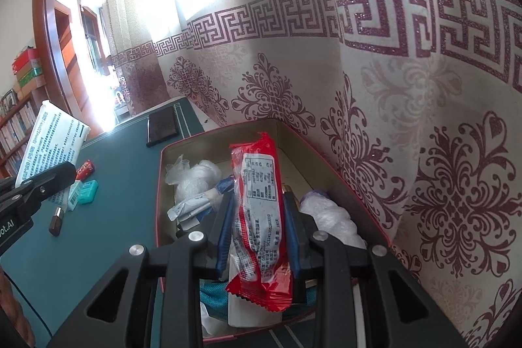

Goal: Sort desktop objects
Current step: 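Lift the white pack and red snack and carry both over the red box, then open both grippers to drop the white pack and red snack into the box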

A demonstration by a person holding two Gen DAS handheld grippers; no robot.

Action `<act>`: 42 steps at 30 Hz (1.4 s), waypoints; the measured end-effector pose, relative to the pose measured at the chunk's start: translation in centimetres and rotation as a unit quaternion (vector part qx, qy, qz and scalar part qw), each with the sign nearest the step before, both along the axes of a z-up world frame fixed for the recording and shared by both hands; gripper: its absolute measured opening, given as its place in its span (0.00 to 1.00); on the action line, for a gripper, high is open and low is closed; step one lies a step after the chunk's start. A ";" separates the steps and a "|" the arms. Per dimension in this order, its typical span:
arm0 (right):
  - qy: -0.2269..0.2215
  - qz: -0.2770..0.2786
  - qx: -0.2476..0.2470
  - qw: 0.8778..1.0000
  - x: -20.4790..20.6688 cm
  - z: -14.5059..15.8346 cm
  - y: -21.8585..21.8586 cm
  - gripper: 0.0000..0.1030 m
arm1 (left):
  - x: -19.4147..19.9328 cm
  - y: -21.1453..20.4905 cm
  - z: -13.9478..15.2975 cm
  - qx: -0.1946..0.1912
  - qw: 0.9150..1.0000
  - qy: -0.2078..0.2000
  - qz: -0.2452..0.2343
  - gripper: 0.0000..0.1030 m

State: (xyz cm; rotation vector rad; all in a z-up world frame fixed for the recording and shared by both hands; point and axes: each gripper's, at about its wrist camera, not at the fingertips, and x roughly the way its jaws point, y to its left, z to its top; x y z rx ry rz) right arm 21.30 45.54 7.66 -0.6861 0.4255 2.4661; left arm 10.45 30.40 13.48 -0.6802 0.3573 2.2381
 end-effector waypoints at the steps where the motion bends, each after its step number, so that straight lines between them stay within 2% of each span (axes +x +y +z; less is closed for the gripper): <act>1: 0.000 -0.001 -0.002 1.000 0.1 -0.1 0.2 0.31 | 0.1 0.4 0.0 -0.001 1.000 0.000 -0.003 0.20; 15: 0.009 -0.012 -0.011 1.000 1.3 -0.3 2.3 0.31 | 2.0 5.9 -0.7 -0.014 0.999 -0.007 -0.042 0.20; 30: 0.002 0.000 -0.023 1.000 0.6 -1.1 3.2 0.32 | 1.4 9.3 -2.0 -0.025 0.998 -0.022 -0.051 0.21; 32: -0.004 0.003 -0.028 1.000 0.3 -1.4 3.2 0.34 | 1.3 9.4 -2.1 -0.032 0.998 -0.021 -0.045 0.25; 33: -0.005 0.004 -0.028 1.000 0.3 -1.5 3.2 0.37 | 1.2 9.4 -2.2 -0.034 0.998 -0.020 -0.041 0.35; 34: -0.006 0.005 -0.027 1.000 0.2 -1.6 3.1 0.38 | 1.1 9.3 -2.2 -0.034 0.999 -0.019 -0.036 0.48; 36: -0.008 0.001 -0.020 1.000 0.2 -1.4 2.9 0.43 | 0.8 8.8 -2.1 -0.026 0.999 -0.019 -0.024 0.61; 42: -0.010 -0.002 -0.017 1.000 0.1 -1.2 2.4 0.52 | -0.5 7.6 -1.7 -0.021 0.999 -0.025 0.002 0.62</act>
